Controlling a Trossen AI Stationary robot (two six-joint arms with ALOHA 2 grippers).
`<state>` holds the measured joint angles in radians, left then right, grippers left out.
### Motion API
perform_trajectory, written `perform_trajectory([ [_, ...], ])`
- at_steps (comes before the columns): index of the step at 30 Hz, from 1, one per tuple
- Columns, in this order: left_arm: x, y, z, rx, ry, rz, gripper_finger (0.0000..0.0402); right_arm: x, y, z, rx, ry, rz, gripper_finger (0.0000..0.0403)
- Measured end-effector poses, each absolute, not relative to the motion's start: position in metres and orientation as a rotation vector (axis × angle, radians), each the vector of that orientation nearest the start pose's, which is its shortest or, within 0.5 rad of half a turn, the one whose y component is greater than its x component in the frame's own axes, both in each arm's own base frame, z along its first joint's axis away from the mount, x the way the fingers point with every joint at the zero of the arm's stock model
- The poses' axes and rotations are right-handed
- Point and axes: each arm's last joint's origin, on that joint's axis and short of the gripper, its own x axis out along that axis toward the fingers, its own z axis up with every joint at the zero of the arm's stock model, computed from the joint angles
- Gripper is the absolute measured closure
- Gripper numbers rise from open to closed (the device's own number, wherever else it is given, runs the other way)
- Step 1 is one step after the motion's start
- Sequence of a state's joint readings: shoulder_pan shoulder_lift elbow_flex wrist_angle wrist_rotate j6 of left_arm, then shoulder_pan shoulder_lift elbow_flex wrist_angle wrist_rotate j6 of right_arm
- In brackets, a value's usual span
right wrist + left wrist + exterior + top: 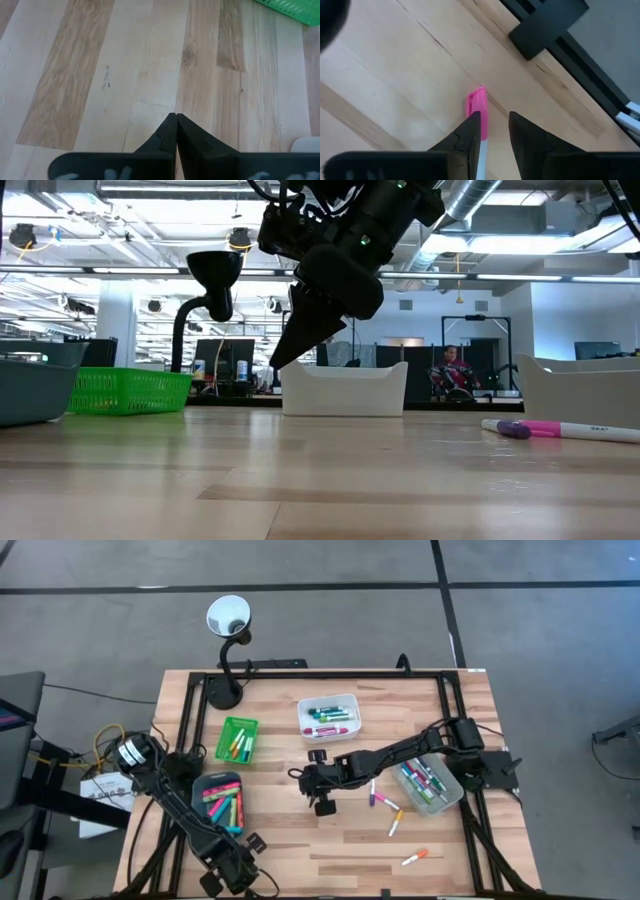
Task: Pick & Place Markers
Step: Put the small pink highlighter pen into the green bin
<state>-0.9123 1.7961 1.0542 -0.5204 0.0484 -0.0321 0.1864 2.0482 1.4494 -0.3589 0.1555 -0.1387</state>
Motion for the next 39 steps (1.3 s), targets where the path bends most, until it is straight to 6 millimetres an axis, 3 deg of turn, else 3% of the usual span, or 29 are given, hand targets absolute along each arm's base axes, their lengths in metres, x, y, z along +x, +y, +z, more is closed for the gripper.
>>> perform_trajectory([
  [13, 0.202, -0.256, 0.159, 0.533, 1.153, -0.747, 0.0305, 0.426, 0.076, 0.171, -0.29, 0.942, 0.095, 0.0403],
  [20, 0.202, -0.244, 0.141, 0.453, 1.257, -0.661, 0.0305, 0.426, 0.076, 0.171, -0.29, 0.942, 0.096, 0.0403],
  [26, 0.201, -0.24, 0.137, 0.437, 1.273, -0.636, 0.0306, 0.426, 0.076, 0.171, -0.29, 0.942, 0.096, 0.0403],
  [35, 0.208, -0.235, 0.138, 0.437, 1.245, -0.589, 0.0368, 0.426, 0.076, 0.171, -0.29, 0.942, 0.096, 0.0403],
  [39, 0.212, -0.23, 0.149, 0.428, 1.199, -0.55, 0.0369, 0.426, 0.076, 0.171, -0.29, 0.942, 0.096, 0.0403],
])
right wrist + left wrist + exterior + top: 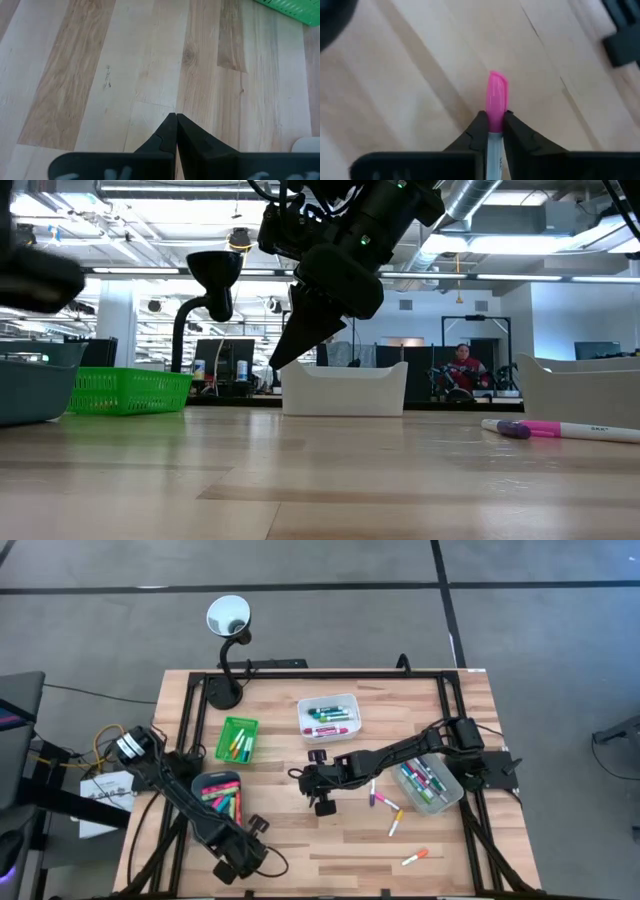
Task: Pick & Place Markers
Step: Put the small pink highlighter pen into the green bin
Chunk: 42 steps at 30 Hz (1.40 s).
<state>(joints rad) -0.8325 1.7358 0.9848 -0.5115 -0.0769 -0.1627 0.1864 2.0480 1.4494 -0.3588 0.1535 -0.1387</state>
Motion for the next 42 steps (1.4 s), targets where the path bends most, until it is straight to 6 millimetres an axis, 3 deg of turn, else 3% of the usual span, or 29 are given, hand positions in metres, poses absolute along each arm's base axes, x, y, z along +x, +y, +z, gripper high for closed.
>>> perform_trajectory([
  [3, 0.215, -0.222, 0.165, 0.419, 1.129, -0.5, 0.0356, 0.426, 0.076, 0.171, -0.29, 0.942, 0.096, 0.0403],
  [7, 0.221, -0.2, 0.202, 0.393, 0.988, -0.368, 0.0356, 0.426, 0.076, 0.171, -0.29, 0.942, 0.096, 0.0403],
  [14, 0.215, -0.128, 0.259, 0.365, 0.893, -0.042, 0.0357, 0.426, 0.076, 0.171, -0.29, 0.941, 0.096, 0.0403],
  [21, 0.215, -0.058, 0.28, 0.183, 0.9, 0.241, 0.0358, 0.426, 0.077, 0.171, -0.287, 0.941, 0.096, 0.0403],
  [27, 0.211, -0.009, 0.276, -0.017, 1.002, 0.489, 0.0355, 0.426, 0.077, 0.171, -0.284, 0.941, 0.095, 0.0403],
  [31, 0.204, 0.014, 0.261, -0.101, 1.066, 0.617, 0.0355, 0.426, 0.077, 0.171, -0.284, 0.941, 0.095, 0.0403],
  [36, 0.192, 0.034, 0.231, -0.255, 1.148, 0.73, 0.0348, 0.426, 0.077, 0.171, -0.284, 0.94, 0.095, 0.0403],
  [42, 0.178, 0.046, 0.203, -0.312, 1.21, 0.826, 0.0346, 0.426, 0.077, 0.171, -0.283, 0.94, 0.095, 0.0403],
])
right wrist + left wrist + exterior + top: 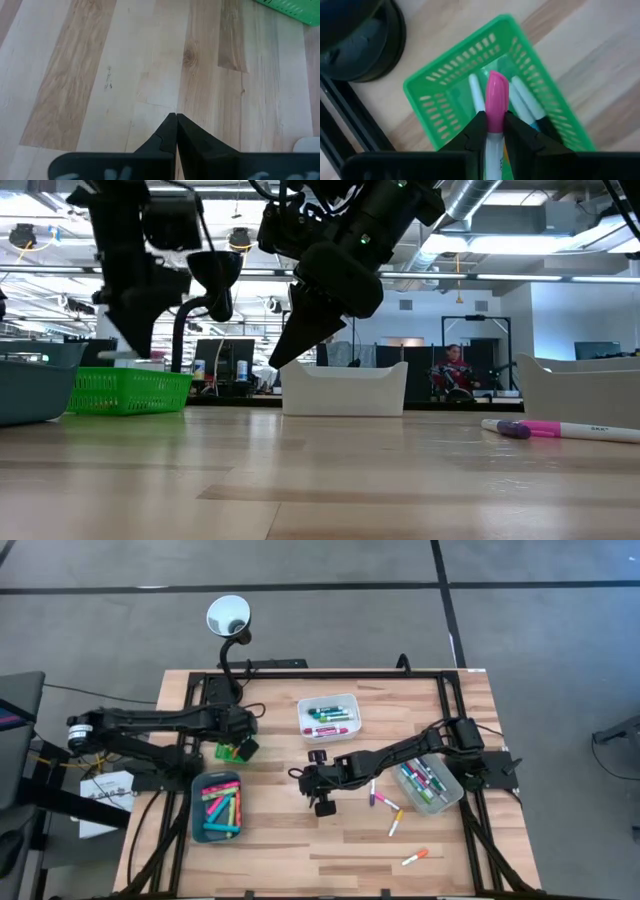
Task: Pick & Place Markers
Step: Put the small pink highlighter pen into the green bin
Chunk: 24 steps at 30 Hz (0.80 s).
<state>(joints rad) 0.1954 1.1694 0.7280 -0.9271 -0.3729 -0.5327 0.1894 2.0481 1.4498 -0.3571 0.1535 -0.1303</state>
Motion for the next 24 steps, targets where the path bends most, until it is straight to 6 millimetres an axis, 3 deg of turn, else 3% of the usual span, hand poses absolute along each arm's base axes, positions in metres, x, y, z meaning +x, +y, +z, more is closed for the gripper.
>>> perform_trajectory([
  [7, 0.169, 0.052, 0.186, -0.334, 1.231, 0.865, 0.0345, 0.426, 0.077, 0.171, -0.283, 0.938, 0.094, 0.0403],
  [14, 0.169, 0.054, 0.181, -0.332, 1.214, 0.861, 0.0343, 0.426, 0.077, 0.171, -0.283, 0.938, 0.094, 0.0403],
  [24, 0.176, 0.056, 0.183, -0.328, 1.15, 0.841, 0.028, 0.426, 0.077, 0.171, -0.283, 0.938, 0.094, 0.0403],
])
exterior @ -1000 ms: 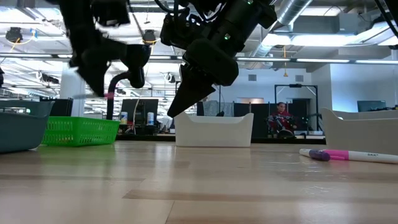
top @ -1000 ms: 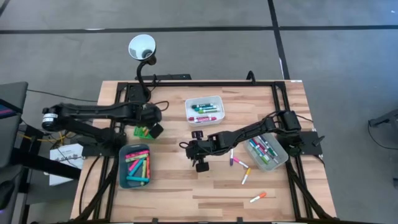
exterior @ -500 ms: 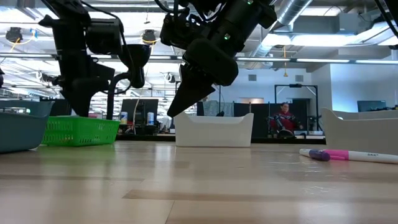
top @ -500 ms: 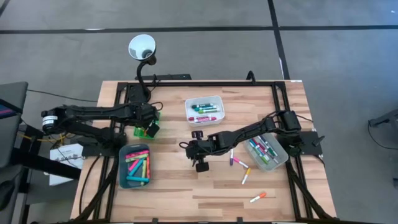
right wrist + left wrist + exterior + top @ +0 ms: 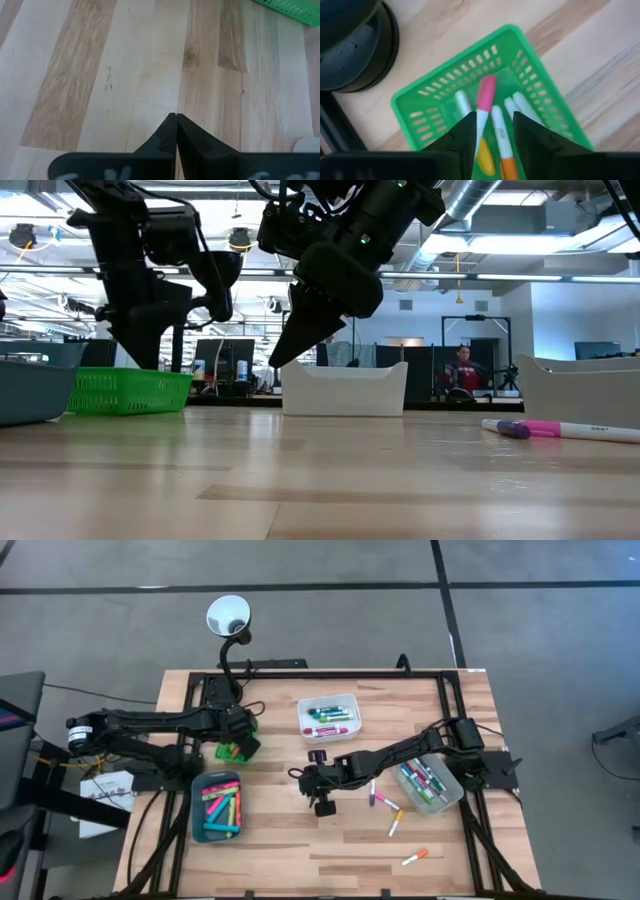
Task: Pick & Place Markers
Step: Put the small pink highlighter pen into the green bin
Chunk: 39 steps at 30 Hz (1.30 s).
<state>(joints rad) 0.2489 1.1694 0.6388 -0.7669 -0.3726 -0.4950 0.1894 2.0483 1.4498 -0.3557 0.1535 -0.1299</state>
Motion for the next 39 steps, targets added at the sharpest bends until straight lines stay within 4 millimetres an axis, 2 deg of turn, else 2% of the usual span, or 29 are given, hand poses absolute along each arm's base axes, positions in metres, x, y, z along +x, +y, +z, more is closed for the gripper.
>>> perform_trajectory([
  [6, 0.184, 0.058, 0.186, -0.343, 1.055, 0.83, 0.0263, 0.426, 0.077, 0.171, -0.283, 0.939, 0.094, 0.0403],
  [14, 0.202, 0.051, 0.196, -0.33, 0.861, 0.747, 0.0278, 0.426, 0.077, 0.171, -0.283, 0.94, 0.094, 0.0403],
  [20, 0.218, 0.034, 0.209, -0.334, 0.675, 0.635, 0.0291, 0.426, 0.077, 0.171, -0.283, 0.939, 0.094, 0.0403],
  [26, 0.223, 0.012, 0.212, -0.297, 0.646, 0.535, 0.0303, 0.426, 0.077, 0.171, -0.283, 0.94, 0.094, 0.0403],
  [32, 0.22, -0.009, 0.202, -0.248, 0.667, 0.448, 0.034, 0.426, 0.077, 0.171, -0.26, 0.942, 0.082, 0.0403],
  [36, 0.219, -0.019, 0.201, -0.182, 0.669, 0.384, 0.0387, 0.425, 0.077, 0.171, -0.192, 0.952, 0.044, 0.0403],
  [39, 0.223, -0.024, 0.206, -0.157, 0.617, 0.34, 0.0394, 0.421, 0.076, 0.179, -0.194, 0.959, 0.037, 0.0403],
])
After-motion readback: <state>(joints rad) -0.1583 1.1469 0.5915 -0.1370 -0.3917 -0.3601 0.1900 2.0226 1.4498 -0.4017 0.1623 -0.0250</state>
